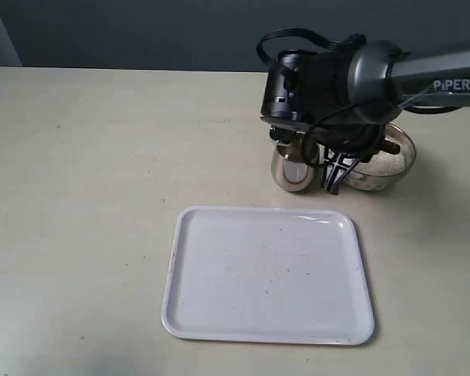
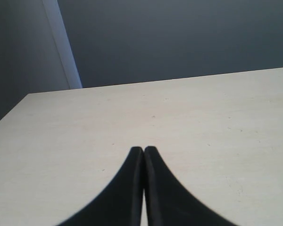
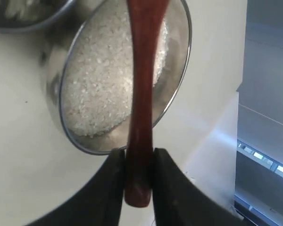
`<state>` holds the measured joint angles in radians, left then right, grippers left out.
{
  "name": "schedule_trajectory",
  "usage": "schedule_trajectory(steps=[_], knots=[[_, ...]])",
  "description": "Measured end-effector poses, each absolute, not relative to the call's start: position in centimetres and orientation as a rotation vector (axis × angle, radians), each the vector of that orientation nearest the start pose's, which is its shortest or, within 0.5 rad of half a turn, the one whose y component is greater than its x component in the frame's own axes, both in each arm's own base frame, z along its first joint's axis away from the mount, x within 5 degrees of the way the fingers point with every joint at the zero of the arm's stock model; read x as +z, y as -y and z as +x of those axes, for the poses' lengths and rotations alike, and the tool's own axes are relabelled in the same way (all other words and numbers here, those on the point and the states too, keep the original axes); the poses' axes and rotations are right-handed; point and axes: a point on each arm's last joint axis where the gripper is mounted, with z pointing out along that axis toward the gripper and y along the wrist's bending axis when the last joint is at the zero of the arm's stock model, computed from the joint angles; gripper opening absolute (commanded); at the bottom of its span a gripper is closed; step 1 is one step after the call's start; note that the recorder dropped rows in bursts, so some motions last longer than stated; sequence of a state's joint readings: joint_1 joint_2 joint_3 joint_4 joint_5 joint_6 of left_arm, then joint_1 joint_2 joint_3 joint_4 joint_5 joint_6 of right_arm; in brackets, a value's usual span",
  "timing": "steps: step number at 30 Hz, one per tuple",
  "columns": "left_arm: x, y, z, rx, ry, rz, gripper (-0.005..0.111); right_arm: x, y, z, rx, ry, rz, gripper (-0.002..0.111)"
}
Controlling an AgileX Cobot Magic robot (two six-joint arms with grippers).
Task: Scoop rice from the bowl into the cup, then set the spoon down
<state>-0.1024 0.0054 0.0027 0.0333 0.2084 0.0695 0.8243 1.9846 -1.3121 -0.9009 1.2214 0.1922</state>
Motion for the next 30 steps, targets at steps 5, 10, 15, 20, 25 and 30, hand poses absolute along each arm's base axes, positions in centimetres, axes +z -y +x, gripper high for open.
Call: schedule_trajectory(steps=[5, 10, 15, 20, 25, 30], knots=[[19.3, 0.5, 5.6, 0.006, -1.692, 0.168, 0.0, 18.2, -22.4, 29.6, -1.159, -2.34, -1.376, -0.001], [19.3, 0.5, 5.6, 0.006, -1.692, 0.168, 0.0, 16.9, -21.5, 28.8, -1.198, -2.361, -1.403, -0.001], [19.3, 0.5, 5.6, 0.006, -1.692, 0.168, 0.0, 16.0, -20.7, 28.3, -1.261, -2.342, -1.398, -0.001], [19.3, 0.5, 5.6, 0.006, -1.692, 0.168, 0.0, 16.0, -20.4, 28.5, -1.306, -2.288, -1.353, -0.001], [19.3, 0.5, 5.6, 0.006, -1.692, 0.168, 0.0, 16.2, -20.4, 28.7, -1.319, -2.262, -1.338, -0.001], [19.3, 0.5, 5.6, 0.006, -1.692, 0.168, 0.0, 16.3, -20.4, 28.9, -1.338, -2.226, -1.335, -0.001]])
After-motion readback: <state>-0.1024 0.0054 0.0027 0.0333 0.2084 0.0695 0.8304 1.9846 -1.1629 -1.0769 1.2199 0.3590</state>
